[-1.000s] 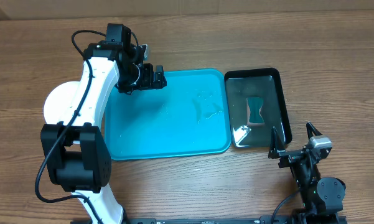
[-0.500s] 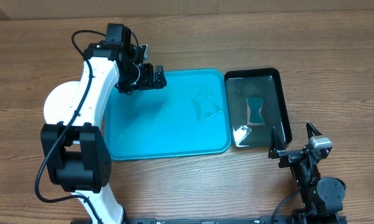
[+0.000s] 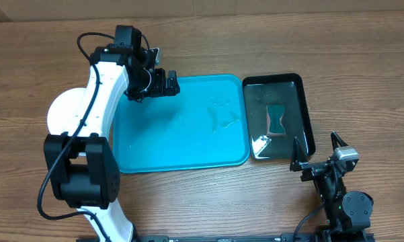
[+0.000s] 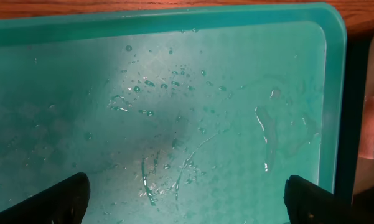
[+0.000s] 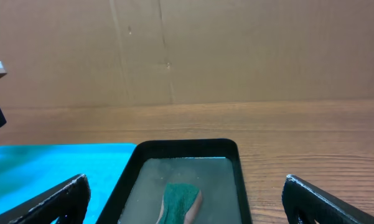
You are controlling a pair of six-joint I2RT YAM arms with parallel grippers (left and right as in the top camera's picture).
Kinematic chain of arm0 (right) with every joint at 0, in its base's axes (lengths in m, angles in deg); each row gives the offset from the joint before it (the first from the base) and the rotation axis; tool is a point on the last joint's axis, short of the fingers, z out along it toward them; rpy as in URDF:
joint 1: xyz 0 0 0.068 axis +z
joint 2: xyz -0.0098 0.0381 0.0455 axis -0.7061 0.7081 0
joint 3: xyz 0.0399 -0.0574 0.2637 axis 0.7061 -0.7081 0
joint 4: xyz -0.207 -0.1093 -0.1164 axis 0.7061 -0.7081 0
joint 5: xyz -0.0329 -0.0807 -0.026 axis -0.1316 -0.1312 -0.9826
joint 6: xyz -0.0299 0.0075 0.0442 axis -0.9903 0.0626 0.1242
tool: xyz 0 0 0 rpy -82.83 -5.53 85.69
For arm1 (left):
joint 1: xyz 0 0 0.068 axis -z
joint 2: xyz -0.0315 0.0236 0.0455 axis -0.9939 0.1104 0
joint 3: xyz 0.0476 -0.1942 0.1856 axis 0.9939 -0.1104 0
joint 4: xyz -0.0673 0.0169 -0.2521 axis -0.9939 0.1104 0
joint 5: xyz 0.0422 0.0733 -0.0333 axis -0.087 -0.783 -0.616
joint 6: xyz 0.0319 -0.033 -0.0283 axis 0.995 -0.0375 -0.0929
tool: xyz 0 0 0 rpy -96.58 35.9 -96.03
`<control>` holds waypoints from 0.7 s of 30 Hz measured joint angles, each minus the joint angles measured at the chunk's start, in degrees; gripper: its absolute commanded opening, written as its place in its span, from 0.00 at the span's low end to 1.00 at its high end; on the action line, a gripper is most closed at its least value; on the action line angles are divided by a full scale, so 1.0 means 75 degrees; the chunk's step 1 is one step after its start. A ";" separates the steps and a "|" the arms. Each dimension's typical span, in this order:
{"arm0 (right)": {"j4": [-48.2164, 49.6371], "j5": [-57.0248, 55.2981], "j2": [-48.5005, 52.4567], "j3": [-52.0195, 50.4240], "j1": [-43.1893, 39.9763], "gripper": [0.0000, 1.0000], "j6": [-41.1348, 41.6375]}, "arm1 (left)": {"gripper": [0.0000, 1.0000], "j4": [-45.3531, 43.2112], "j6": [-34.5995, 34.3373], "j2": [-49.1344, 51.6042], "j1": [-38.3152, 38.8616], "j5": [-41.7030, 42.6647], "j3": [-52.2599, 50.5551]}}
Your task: Clean dirty plates on tray and stack at the side
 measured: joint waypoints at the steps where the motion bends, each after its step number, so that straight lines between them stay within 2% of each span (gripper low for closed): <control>1: 0.0003 0.0000 0.0000 0.0000 0.0000 1.00 0.0003 | 1.00 0.0000 0.0000 -0.0085 0.0000 0.0000 -0.0006; 6: 0.0003 0.0000 0.0000 0.0000 0.0000 1.00 0.0000 | 1.00 0.0000 0.0000 -0.1046 0.0000 0.0000 -0.0009; 21: 0.0006 0.0000 0.0000 0.0000 0.0000 1.00 0.0000 | 1.00 0.0012 0.0000 -0.5540 0.0000 0.0003 -0.0009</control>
